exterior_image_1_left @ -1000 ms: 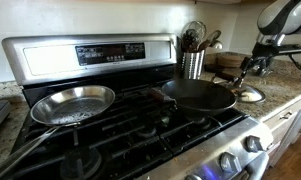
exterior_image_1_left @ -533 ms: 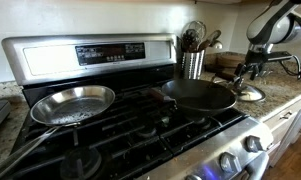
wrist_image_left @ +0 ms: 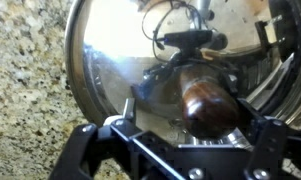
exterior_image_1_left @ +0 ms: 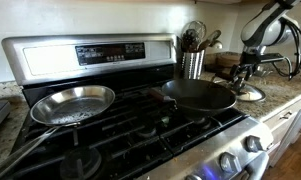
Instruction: Put the silver lid on the pan
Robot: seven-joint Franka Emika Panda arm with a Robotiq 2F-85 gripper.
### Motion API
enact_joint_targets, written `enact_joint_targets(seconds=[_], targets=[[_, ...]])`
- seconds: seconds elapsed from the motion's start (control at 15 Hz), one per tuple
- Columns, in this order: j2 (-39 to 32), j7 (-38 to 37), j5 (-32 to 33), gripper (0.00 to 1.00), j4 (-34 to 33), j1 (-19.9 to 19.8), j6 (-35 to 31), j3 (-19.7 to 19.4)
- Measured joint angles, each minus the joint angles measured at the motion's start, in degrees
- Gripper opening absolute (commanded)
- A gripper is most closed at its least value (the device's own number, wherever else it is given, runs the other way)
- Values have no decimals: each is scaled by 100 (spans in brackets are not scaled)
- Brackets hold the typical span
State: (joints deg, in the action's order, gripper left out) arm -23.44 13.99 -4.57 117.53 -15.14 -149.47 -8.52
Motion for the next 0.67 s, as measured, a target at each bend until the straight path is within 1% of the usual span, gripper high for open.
enact_joint_targets(seconds=[0.07,0.47,0.53,0.67], targets=[[-6,0,0,60,-18,0,1,10],[-9,0,5,21,-80,2,69,61],[-9,0,16,19,-98,6,107,62],[-9,0,24,19,-108,8,162,62]])
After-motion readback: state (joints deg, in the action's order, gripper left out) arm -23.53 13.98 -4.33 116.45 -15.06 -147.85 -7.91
